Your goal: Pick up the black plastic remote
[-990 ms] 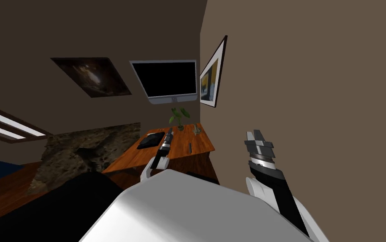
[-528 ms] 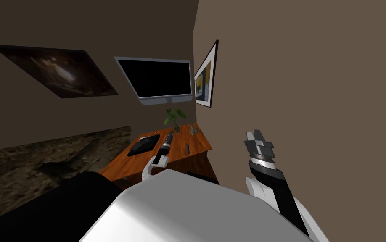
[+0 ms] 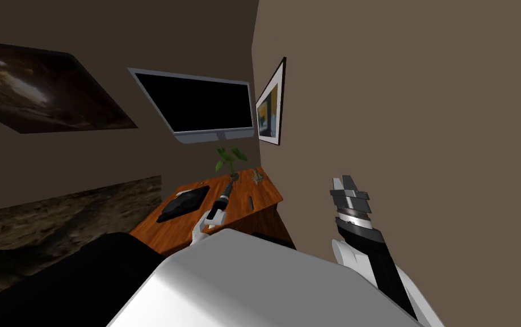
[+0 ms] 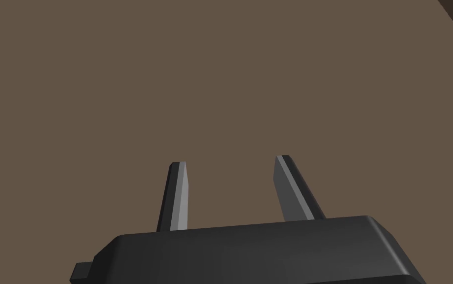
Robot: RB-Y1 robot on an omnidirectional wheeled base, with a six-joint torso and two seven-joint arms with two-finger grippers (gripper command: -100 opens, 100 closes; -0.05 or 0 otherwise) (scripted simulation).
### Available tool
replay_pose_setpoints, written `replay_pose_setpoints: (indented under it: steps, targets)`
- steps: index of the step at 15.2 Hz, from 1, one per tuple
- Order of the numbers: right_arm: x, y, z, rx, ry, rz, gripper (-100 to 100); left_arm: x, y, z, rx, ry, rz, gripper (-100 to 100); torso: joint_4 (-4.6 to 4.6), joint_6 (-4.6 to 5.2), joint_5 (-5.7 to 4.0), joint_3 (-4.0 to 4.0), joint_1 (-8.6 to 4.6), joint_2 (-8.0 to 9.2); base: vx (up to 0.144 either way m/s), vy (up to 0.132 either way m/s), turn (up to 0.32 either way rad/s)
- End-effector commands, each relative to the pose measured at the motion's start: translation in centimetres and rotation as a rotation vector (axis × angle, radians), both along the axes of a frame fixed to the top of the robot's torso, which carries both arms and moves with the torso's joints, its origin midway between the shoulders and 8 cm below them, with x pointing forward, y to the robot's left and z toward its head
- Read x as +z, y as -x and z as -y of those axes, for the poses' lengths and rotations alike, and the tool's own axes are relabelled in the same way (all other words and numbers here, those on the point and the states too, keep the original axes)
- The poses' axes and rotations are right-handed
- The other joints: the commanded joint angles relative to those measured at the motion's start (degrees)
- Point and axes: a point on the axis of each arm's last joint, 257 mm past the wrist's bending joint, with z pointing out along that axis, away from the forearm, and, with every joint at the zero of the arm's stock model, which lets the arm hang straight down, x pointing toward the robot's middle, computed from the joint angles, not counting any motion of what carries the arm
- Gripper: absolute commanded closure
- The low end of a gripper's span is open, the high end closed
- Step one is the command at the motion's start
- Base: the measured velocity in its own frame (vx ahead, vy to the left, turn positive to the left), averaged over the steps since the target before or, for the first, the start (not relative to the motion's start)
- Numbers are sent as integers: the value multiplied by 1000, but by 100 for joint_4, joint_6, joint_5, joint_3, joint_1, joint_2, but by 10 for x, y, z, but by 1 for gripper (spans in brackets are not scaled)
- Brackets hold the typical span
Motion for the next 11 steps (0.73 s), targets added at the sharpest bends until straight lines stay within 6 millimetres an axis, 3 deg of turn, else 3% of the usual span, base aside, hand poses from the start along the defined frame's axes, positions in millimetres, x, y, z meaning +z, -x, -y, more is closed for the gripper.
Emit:
replay_pose_setpoints:
  steps: [1,3,4,11]
  targets:
    - [0,0,0,0,0,0,0,-24,0,-11,24,-10,-65,-100,0,0,0,0,0,0,6,22,-248]
    - [0,0,0,0,0,0,0,-51,1,-27,54,-22,-145,-100,0,4,0,-1,6,-2,7,42,-340]
    - [0,0,0,0,0,0,0,-52,1,-27,55,-21,-148,-100,-1,1,1,-1,7,-1,5,37,-74]
    - [0,0,0,1,0,0,0,-122,12,-68,129,-50,-368,-100,0,-2,-2,0,-4,-1,6,28,-207]
